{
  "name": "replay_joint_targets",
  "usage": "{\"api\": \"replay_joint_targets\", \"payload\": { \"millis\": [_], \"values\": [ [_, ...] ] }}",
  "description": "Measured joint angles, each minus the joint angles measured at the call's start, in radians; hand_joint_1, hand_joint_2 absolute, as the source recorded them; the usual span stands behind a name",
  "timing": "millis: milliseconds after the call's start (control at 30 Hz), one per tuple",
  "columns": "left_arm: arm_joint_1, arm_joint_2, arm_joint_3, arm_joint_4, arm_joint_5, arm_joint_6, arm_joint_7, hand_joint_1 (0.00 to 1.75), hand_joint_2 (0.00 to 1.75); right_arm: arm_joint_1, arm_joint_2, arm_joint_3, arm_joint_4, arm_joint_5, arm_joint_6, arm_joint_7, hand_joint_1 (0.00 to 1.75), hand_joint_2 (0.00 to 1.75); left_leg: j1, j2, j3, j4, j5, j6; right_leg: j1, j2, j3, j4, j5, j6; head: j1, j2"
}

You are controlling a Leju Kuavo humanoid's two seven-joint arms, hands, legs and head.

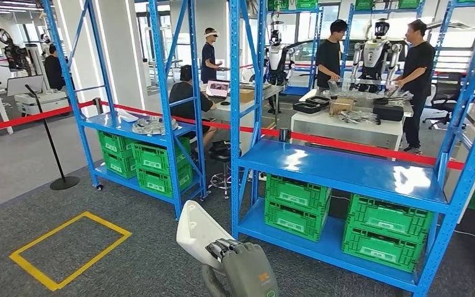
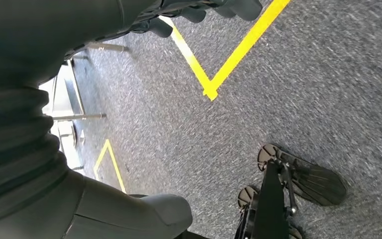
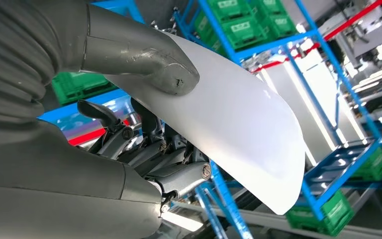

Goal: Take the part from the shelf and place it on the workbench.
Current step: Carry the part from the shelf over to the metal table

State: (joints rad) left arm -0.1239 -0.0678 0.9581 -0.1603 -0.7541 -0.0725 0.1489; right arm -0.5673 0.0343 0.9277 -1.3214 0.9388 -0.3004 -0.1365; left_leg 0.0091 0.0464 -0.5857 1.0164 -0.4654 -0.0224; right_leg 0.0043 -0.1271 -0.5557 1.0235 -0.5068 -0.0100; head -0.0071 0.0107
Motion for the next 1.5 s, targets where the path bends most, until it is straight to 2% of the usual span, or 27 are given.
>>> {"api": "replay_joint_targets", "payload": {
  "millis": [67,133,200,233,300,367,433,500,567,633,700,733,767,800,833,867,933,1000,1067,1133,1167,1233,1267,1333,1400,1433,1500],
  "values": [
    [0.000,0.000,0.000,0.000,0.000,0.000,0.001,0.00,1.75,-0.002,0.000,0.002,0.000,0.000,0.000,0.000,1.75,1.75,0.004,-0.022,-0.003,-0.004,0.008,0.014,-0.005,0.051,-0.018,0.044,-0.033,0.011,0.001,0.000],
    [-0.003,0.000,0.000,0.000,0.000,-0.001,0.001,0.00,1.75,-0.001,-0.003,0.004,0.000,0.001,0.001,0.001,1.75,1.75,0.005,-0.046,-0.010,-0.005,0.014,0.023,-0.008,0.110,-0.075,0.166,-0.098,0.015,0.004,0.000],
    [-0.004,0.000,0.000,0.000,0.000,-0.001,0.001,0.00,1.75,0.003,-0.007,0.007,0.002,0.001,0.003,0.002,1.75,1.75,0.004,-0.074,-0.018,-0.002,0.017,0.026,-0.009,0.124,-0.131,0.278,-0.136,0.015,0.005,0.000],
    [-0.003,0.000,0.000,0.000,0.000,-0.001,0.001,0.00,1.75,0.004,-0.008,0.008,0.003,0.001,0.004,0.002,1.75,1.75,0.004,-0.090,-0.021,0.000,0.018,0.026,-0.009,0.126,-0.135,0.284,-0.126,0.014,0.006,0.000],
    [-0.001,0.001,0.000,0.000,0.000,-0.001,0.001,0.00,1.75,0.004,-0.009,0.010,0.005,0.001,0.004,0.003,1.75,1.75,0.004,-0.121,-0.025,0.007,0.020,0.022,-0.013,0.141,-0.086,0.183,-0.061,0.010,0.007,0.000],
    [-0.001,0.000,0.001,0.000,0.000,-0.002,0.000,0.00,1.75,0.003,-0.009,0.011,0.005,0.002,0.005,0.003,1.75,1.75,0.004,-0.149,-0.031,0.014,0.022,0.013,-0.018,0.179,-0.027,0.062,-0.016,0.007,0.007,0.000],
    [0.000,0.000,0.001,0.000,0.000,-0.002,-0.001,0.00,1.75,0.004,-0.009,0.011,0.005,0.002,0.006,0.003,1.75,1.75,0.005,-0.170,-0.039,0.014,0.026,-0.001,-0.016,0.195,-0.012,0.023,-0.012,0.003,0.005,0.000],
    [0.004,0.001,0.001,0.001,0.000,-0.003,-0.002,0.00,1.75,0.004,-0.008,0.012,0.005,0.002,0.007,0.005,1.75,1.75,0.008,-0.180,-0.047,0.009,0.033,-0.016,-0.013,0.172,-0.012,0.016,-0.003,-0.009,0.004,0.000],
    [0.006,0.001,0.001,0.002,0.000,-0.006,-0.003,0.00,1.75,0.004,-0.006,0.012,0.005,0.002,0.008,0.005,1.75,1.75,0.006,-0.140,-0.067,0.039,0.015,-0.024,-0.015,0.147,-0.009,0.006,0.006,-0.025,0.002,0.000],
    [0.004,0.001,0.001,0.002,0.000,-0.008,-0.004,0.00,1.75,0.005,-0.005,0.012,0.007,0.002,0.008,0.005,1.75,1.75,0.004,-0.079,-0.117,0.148,-0.044,-0.029,-0.013,0.120,-0.010,0.002,0.008,-0.033,-0.001,0.000],
    [0.003,0.002,0.001,0.003,0.001,-0.008,-0.005,0.00,1.75,0.008,-0.005,0.012,0.010,0.002,0.010,0.004,1.75,1.75,0.005,-0.057,-0.168,0.265,-0.092,-0.034,-0.011,0.091,-0.012,0.003,0.008,-0.036,-0.002,0.000],
    [0.004,0.002,0.001,0.003,0.001,-0.009,-0.005,0.00,1.75,0.009,-0.005,0.012,0.012,0.002,0.010,0.003,1.75,1.75,0.005,-0.054,-0.171,0.282,-0.092,-0.035,-0.010,0.076,-0.012,0.003,0.007,-0.036,-0.002,0.000],
    [0.006,0.003,0.001,0.003,0.001,-0.009,-0.005,0.00,1.75,0.009,-0.005,0.012,0.013,0.002,0.010,0.002,1.75,1.75,0.006,-0.049,-0.153,0.256,-0.074,-0.036,-0.010,0.061,-0.012,0.003,0.007,-0.035,-0.003,0.000],
    [0.006,0.003,0.001,0.003,0.002,-0.008,-0.005,0.00,1.75,0.008,-0.005,0.012,0.014,0.002,0.011,0.001,1.75,1.75,0.006,-0.038,-0.117,0.196,-0.045,-0.035,-0.010,0.047,-0.011,0.004,0.006,-0.033,-0.003,0.000],
    [0.006,0.004,0.001,0.003,0.002,-0.008,-0.006,0.00,1.75,0.007,-0.005,0.012,0.014,0.002,0.011,0.000,1.75,1.75,0.004,-0.011,-0.076,0.123,-0.021,-0.032,-0.009,0.034,-0.011,0.006,0.004,-0.030,-0.004,0.000],
    [0.005,0.004,0.001,0.003,0.002,-0.008,-0.006,0.00,1.75,0.004,-0.005,0.012,0.015,0.002,0.011,-0.002,1.75,1.75,0.001,0.011,-0.041,0.062,-0.003,-0.026,-0.006,0.023,-0.010,0.008,0.001,-0.026,-0.004,0.000],
    [0.003,0.006,0.001,0.002,0.002,-0.009,-0.007,0.00,1.75,-0.002,-0.005,0.012,0.016,0.000,0.012,-0.004,1.75,1.75,-0.006,0.034,-0.016,0.010,0.005,-0.010,0.000,0.003,-0.008,0.009,-0.003,-0.015,-0.002,0.000],
    [0.005,0.007,0.001,0.002,0.003,-0.008,-0.008,0.00,1.75,-0.008,-0.004,0.014,0.018,-0.002,0.013,-0.006,1.75,1.75,-0.006,0.008,-0.019,0.009,0.008,0.005,0.000,-0.013,-0.004,0.008,-0.007,-0.003,0.000,0.000],
    [0.006,0.007,0.001,0.002,0.003,-0.008,-0.008,0.00,1.75,-0.012,-0.002,0.017,0.019,-0.005,0.014,-0.006,1.75,1.75,-0.001,-0.016,-0.018,0.003,0.014,0.018,-0.005,0.027,-0.009,0.033,-0.028,0.009,0.001,0.000],
    [0.002,0.007,0.001,0.002,0.003,-0.008,-0.008,0.00,1.75,-0.014,-0.003,0.020,0.023,-0.010,0.013,-0.008,1.75,1.75,0.001,-0.042,-0.018,0.001,0.018,0.028,-0.008,0.096,-0.055,0.136,-0.086,0.014,0.003,0.000],
    [0.000,0.007,0.001,0.002,0.003,-0.008,-0.009,0.00,1.75,-0.014,-0.005,0.021,0.027,-0.013,0.013,-0.009,1.75,1.75,0.001,-0.056,-0.020,0.001,0.019,0.030,-0.009,0.114,-0.090,0.206,-0.117,0.014,0.004,0.000],
    [-0.002,0.007,0.001,0.002,0.003,-0.008,-0.010,0.00,1.75,-0.013,-0.007,0.023,0.034,-0.016,0.014,-0.008,1.75,1.75,-0.001,-0.083,-0.023,0.003,0.020,0.032,-0.008,0.124,-0.141,0.302,-0.146,0.012,0.006,0.000],
    [-0.001,0.007,0.001,0.002,0.003,-0.008,-0.010,0.00,1.75,-0.013,-0.007,0.024,0.036,-0.016,0.014,-0.008,1.75,1.75,-0.001,-0.095,-0.024,0.005,0.020,0.032,-0.008,0.125,-0.146,0.306,-0.136,0.011,0.006,0.000],
    [-0.001,0.006,0.001,0.003,0.003,-0.008,-0.009,0.00,1.75,-0.014,-0.007,0.025,0.040,-0.017,0.014,-0.008,1.75,1.75,-0.001,-0.121,-0.024,0.010,0.020,0.030,-0.009,0.133,-0.111,0.225,-0.078,0.005,0.007,0.000],
    [-0.003,0.002,0.001,0.003,0.003,-0.008,-0.009,0.00,1.75,-0.016,-0.006,0.027,0.041,-0.016,0.015,-0.008,1.75,1.75,-0.001,-0.151,-0.026,0.015,0.020,0.024,-0.010,0.165,-0.051,0.089,-0.016,-0.001,0.007,0.000],
    [-0.005,0.001,0.002,0.003,0.003,-0.008,-0.010,0.00,1.75,-0.018,-0.006,0.028,0.041,-0.014,0.016,-0.007,1.75,1.75,0.000,-0.164,-0.029,0.016,0.021,0.019,-0.009,0.177,-0.031,0.044,0.000,-0.003,0.007,0.000],
    [-0.005,-0.001,0.002,0.002,0.003,-0.009,-0.010,0.00,1.75,-0.021,-0.005,0.029,0.042,-0.009,0.018,-0.002,1.75,1.75,0.001,-0.184,-0.034,0.012,0.027,0.004,-0.005,0.179,-0.023,0.022,0.005,-0.007,0.006,0.000]
  ]
}}
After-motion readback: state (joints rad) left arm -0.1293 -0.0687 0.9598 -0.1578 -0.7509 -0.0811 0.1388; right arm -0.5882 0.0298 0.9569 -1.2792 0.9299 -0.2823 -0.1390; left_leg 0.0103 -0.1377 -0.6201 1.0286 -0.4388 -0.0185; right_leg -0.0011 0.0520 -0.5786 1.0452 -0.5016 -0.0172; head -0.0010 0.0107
